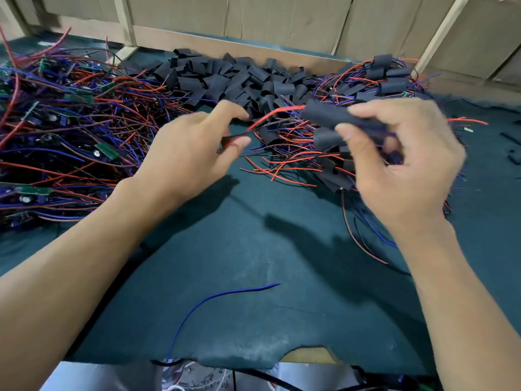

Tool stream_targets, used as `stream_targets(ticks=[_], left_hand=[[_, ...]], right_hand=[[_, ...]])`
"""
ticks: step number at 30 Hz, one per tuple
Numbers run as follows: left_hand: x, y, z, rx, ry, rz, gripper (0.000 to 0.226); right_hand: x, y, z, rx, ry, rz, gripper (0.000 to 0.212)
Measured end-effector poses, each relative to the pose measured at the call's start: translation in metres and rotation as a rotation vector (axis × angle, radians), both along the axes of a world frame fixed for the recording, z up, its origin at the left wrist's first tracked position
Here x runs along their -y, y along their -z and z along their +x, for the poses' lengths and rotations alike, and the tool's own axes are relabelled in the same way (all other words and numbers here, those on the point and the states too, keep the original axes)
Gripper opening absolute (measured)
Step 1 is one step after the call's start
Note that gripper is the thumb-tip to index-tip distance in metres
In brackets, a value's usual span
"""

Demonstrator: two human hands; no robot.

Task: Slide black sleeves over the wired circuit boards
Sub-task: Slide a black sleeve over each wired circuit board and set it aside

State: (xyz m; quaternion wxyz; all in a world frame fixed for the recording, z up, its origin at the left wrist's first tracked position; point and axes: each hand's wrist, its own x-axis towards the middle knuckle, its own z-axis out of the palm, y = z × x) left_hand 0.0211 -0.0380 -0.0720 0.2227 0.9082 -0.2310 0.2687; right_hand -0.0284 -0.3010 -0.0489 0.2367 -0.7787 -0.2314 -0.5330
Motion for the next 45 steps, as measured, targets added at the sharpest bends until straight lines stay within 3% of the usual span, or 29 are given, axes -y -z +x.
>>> stream_targets(ticks=[3,7,11,15,17,20,24,30,33,35,38,42,45], left_hand=[[-0.005,0.0,0.007,-0.02,-0.016,-0.004,0.044],[-0.002,0.01,0.011,-0.236,-0.18,0.263,0.058],[0.0,0.018,0.01,-0.26,-0.311,0.459,0.043],[0.0,0.016,0.011,-0.263,-0.296,0.446,0.031],[0.001,0.015,0.01,-0.277,-0.282,0.429,0.03],[0.001,0.011,0.005,-0.316,-0.297,0.369,0.043],[-0.002,0.008,0.0,-0.336,-0.376,0.43,0.051],[-0.001,0.003,-0.002,-0.341,-0.09,0.255,0.046],[0.006,0.003,-0.004,-0.237,0.032,0.211,0.041],[0.01,0.001,-0.007,-0.133,0.097,0.155,0.04],[0.014,-0.005,-0.013,-0.003,0.157,0.029,0.04],[0.019,-0.008,-0.018,0.073,0.203,-0.094,0.045],[0.02,-0.006,-0.019,0.071,0.251,-0.161,0.051]], right_hand=[[0.021,-0.001,0.006,0.056,0.089,0.05,0.013],[0.048,0.005,0.018,-0.166,0.235,0.067,0.015],[0.054,0.011,0.026,-0.263,0.245,0.039,0.015],[0.05,0.011,0.025,-0.227,0.285,-0.005,0.03],[0.047,0.012,0.025,-0.232,0.291,0.001,0.024],[0.048,0.012,0.027,-0.265,0.303,0.003,0.023],[0.052,0.012,0.031,-0.288,0.398,0.063,0.023],[0.052,0.01,0.033,-0.365,0.503,0.129,0.022],[0.042,0.009,0.027,-0.254,0.493,0.162,0.022],[0.031,0.007,0.022,-0.072,0.459,0.144,0.02],[0.016,0.007,0.015,0.1,0.234,-0.004,0.018],[-0.014,0.015,0.011,-0.103,-0.134,-0.187,0.014],[-0.032,0.027,0.009,-0.315,-0.231,-0.261,0.02]])
